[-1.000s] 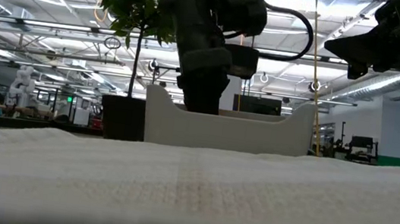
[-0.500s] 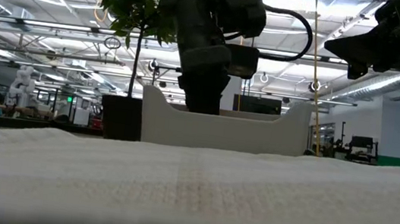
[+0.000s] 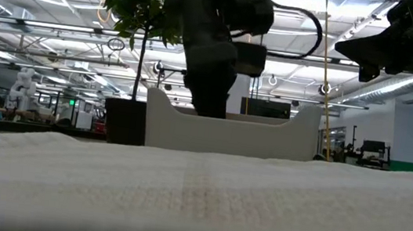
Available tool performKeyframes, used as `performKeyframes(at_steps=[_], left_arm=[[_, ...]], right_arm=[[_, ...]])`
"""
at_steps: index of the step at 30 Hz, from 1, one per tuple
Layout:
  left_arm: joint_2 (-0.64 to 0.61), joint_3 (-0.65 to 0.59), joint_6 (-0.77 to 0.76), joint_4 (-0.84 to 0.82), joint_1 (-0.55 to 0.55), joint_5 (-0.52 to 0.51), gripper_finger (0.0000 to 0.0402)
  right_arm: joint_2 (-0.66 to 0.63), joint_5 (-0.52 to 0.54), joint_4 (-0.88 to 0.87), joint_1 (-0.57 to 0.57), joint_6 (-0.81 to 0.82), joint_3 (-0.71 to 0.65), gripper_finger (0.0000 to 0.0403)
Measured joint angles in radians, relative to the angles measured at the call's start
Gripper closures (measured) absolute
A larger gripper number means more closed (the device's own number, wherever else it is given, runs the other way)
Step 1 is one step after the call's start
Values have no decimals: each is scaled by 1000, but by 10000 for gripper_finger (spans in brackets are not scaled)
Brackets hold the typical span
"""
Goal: Pick and placing Produce into tupperware
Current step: Put the yellow lemon into the gray basket, then adjust the gray basket
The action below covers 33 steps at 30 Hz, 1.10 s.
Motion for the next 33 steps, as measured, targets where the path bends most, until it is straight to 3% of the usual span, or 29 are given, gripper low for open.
performKeyframes(at_steps=[4,8,19,24,28,33], left_arm=[[-45,0,44,0,-17,-18,163],[-117,0,77,2,-40,-76,193],[-361,-44,119,-17,-74,-218,391],[-517,-256,83,143,-63,-254,399],[-667,-479,-1,368,-59,-255,401],[-751,-705,-113,530,-73,-277,401]], right_arm=[[0,0,0,0,1,0,403],[0,-2,1,0,13,0,403],[-13,-27,1,0,18,0,403],[-23,-27,0,0,19,0,403],[-21,-27,-1,0,25,0,403],[-11,-27,-11,0,29,0,403]])
